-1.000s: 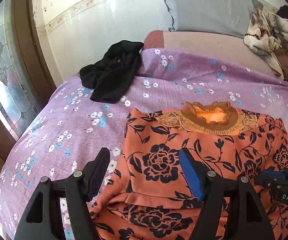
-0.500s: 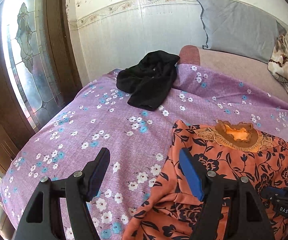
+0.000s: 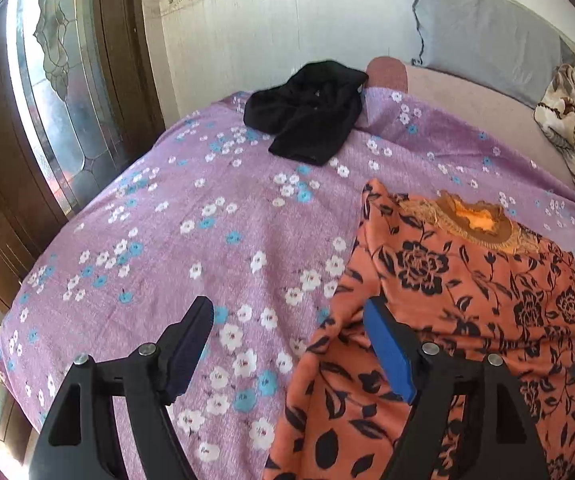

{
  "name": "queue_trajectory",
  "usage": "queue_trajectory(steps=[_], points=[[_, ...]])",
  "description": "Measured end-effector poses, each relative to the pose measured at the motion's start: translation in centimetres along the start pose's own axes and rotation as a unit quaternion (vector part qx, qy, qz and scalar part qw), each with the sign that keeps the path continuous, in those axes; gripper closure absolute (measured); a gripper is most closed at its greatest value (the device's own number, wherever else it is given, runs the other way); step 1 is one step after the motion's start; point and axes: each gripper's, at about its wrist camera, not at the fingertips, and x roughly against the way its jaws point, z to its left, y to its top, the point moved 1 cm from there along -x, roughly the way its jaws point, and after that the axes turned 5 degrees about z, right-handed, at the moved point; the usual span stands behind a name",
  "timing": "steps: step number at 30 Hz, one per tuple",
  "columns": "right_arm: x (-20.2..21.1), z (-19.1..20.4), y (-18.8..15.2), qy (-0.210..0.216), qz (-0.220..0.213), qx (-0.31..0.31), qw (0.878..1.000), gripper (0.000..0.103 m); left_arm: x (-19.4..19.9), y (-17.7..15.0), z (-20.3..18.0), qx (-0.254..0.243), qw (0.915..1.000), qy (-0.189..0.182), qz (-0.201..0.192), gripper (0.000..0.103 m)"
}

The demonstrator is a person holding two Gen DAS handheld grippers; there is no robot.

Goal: Fold small clothes

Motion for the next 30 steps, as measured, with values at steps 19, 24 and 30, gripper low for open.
queue_trajectory(steps=[19, 24, 30], points=[[12.1, -10.9, -13.4, -0.028, 0.015, -0.128, 0.991, 0.025, 1.2, -13.6, 5.5, 0.023, 0.9819, -0.073, 0.173, 0.034], [12.2, -12.3, -14.6, -0.027, 0.036, -0.152, 0.987, 0.025, 1.1, -14.2, 5.4, 0.035, 0.9706, -0.133, 0.197, 0.034], [10.1, -12.2, -16.1, -0.005, 0.062, -0.173, 0.983, 0.025, 1.4, -14.6, 3.6, 0.019, 0.9549, -0.200, 0.218, 0.025]])
